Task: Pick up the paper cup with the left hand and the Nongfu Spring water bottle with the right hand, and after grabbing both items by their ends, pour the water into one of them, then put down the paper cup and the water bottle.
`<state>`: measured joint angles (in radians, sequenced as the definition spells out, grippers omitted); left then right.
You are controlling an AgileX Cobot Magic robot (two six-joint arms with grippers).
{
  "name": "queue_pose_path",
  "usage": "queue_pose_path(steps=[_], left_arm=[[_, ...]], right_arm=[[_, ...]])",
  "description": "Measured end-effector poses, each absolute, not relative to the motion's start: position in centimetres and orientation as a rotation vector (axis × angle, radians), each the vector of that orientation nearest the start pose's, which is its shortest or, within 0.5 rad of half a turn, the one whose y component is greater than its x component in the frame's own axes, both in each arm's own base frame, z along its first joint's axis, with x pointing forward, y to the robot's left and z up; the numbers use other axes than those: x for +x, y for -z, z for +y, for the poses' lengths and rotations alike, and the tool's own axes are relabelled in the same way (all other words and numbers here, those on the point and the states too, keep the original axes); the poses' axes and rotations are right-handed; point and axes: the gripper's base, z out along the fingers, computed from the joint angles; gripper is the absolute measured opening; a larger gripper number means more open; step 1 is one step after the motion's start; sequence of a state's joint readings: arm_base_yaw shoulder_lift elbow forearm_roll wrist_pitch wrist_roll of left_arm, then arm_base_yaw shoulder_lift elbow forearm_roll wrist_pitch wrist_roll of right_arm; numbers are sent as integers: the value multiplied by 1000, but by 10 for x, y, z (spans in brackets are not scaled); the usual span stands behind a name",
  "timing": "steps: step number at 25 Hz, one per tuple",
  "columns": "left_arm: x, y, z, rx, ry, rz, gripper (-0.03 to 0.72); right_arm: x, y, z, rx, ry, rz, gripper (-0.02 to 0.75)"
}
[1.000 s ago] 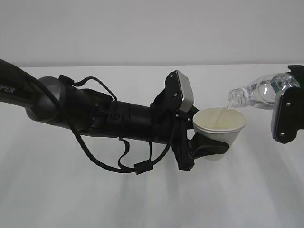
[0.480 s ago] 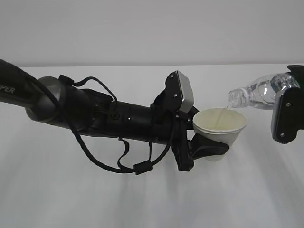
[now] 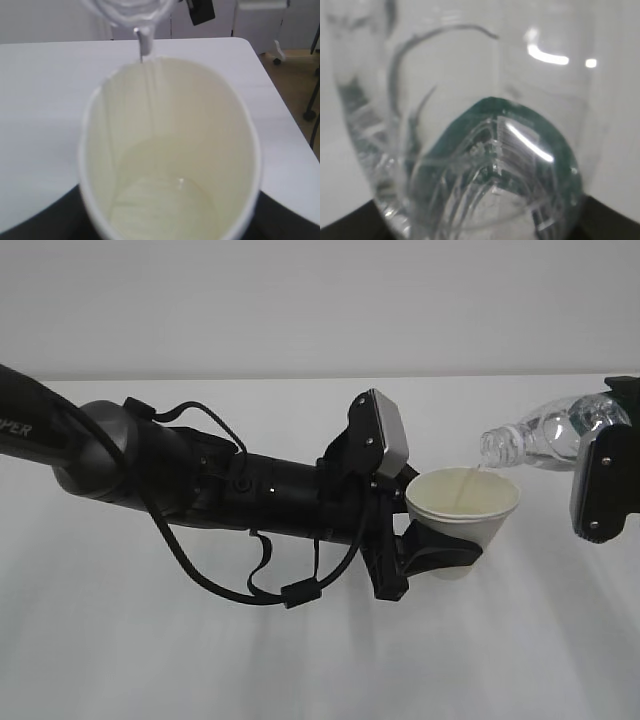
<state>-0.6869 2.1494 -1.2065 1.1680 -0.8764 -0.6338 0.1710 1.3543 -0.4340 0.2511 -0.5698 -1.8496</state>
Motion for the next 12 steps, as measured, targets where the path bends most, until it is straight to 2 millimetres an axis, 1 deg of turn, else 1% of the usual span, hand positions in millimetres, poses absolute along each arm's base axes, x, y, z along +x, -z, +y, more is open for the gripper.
queue_pose_path(steps=[12], left_arm=[[289,-137,-320,1403,993,1410,414]], right_arm=[[247,-212,30,-1522,1120,1313,430]])
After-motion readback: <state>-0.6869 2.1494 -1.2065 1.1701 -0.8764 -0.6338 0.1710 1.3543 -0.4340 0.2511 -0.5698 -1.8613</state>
